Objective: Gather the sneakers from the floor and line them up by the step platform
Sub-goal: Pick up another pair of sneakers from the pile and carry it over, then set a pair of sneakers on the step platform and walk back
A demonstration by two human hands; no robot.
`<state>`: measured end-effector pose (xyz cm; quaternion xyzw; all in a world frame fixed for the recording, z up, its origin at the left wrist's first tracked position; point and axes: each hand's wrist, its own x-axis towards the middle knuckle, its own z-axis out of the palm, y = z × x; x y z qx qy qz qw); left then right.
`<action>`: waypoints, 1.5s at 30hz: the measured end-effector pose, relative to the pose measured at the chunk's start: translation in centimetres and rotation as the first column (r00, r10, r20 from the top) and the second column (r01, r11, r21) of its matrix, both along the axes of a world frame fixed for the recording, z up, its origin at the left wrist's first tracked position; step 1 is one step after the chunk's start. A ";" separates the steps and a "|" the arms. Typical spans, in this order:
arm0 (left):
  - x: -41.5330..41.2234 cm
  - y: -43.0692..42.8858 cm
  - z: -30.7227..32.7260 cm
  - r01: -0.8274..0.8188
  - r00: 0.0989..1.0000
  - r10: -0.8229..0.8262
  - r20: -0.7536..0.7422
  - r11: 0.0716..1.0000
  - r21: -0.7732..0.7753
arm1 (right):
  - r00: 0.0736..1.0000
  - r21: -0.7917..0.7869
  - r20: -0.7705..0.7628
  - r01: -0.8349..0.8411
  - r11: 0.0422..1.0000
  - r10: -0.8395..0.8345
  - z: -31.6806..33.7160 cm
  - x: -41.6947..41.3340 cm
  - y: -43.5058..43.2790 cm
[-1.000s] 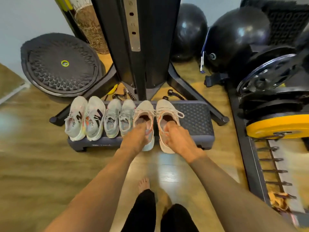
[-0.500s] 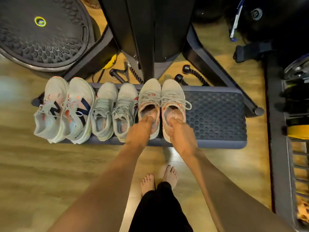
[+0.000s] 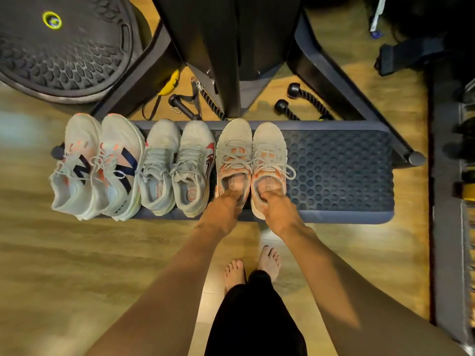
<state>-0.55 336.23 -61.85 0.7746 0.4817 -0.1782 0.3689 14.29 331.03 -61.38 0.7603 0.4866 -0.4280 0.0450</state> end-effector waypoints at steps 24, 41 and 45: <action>16.8 -3.5 56.1 0.123 0.612 -0.690 0.387 0.566 0.815 | 0.786 0.842 0.230 0.136 0.522 -0.575 56.4 10.4 -13.1; 21.8 -46.7 71.7 0.339 -0.324 -0.804 0.498 0.393 0.855 | 0.006 0.963 0.196 0.189 0.194 -0.981 71.8 -0.4 -57.6; 20.0 -59.2 72.2 0.397 -0.448 -0.730 0.516 0.354 0.847 | -0.164 0.964 0.198 0.213 0.161 -0.966 72.2 -5.3 -69.3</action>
